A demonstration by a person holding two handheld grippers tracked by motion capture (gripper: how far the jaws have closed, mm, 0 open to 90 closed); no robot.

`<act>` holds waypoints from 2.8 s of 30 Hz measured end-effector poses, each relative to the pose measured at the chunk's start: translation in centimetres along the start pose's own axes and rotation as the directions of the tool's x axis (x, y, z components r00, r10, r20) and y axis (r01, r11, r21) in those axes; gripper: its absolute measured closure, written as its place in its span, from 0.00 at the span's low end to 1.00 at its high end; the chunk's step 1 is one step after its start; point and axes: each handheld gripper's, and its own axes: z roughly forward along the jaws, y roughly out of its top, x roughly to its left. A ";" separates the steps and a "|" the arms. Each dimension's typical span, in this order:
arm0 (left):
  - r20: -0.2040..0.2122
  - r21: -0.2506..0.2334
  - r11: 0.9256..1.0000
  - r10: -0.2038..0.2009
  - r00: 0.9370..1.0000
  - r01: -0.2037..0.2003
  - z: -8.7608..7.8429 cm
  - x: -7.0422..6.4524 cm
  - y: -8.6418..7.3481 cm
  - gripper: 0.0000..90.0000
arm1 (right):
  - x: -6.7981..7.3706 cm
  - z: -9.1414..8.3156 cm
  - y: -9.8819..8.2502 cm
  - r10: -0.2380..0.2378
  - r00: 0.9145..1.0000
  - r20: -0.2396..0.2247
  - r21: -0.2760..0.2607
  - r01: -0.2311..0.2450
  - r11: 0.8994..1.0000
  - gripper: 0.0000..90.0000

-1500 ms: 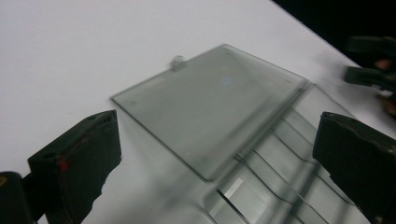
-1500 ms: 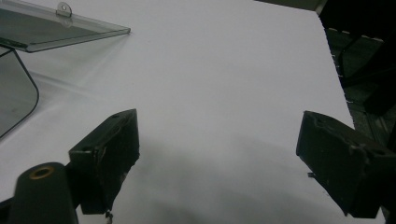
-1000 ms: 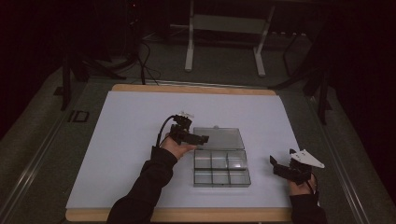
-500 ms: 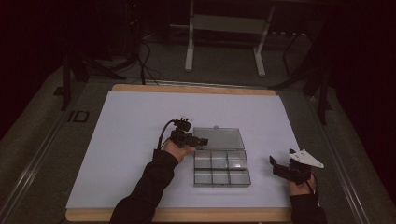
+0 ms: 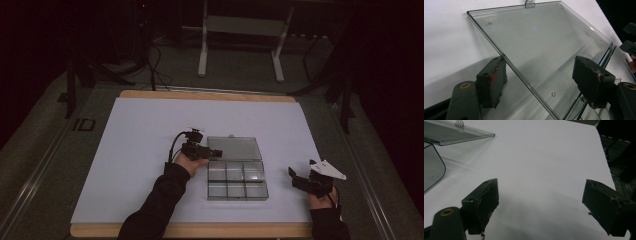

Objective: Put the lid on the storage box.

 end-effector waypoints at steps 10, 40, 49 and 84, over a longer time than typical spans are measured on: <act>0.022 -0.049 0.997 0.064 0.998 -0.063 -0.9 -0.5 0.1 0.55 | 0.0 0.2 0.1 0.009 1.000 0.007 0.019 -0.009 1.000 0.15; 0.031 -0.184 0.952 0.253 0.967 -0.243 -3.7 -0.9 -0.9 0.85 | 3.1 0.9 7.8 -0.068 0.976 -0.209 -0.038 0.062 0.997 0.14; 0.025 -0.188 0.944 0.280 0.960 -0.271 -3.9 -1.0 -0.9 0.87 | 5.0 2.3 9.3 -0.068 0.961 -0.268 -0.044 0.058 0.997 0.15; -0.008 -0.235 0.912 0.343 0.939 -0.335 -5.3 -1.8 -1.5 0.88 | 5.3 3.8 9.9 -0.073 0.925 -0.373 0.008 0.081 0.997 0.93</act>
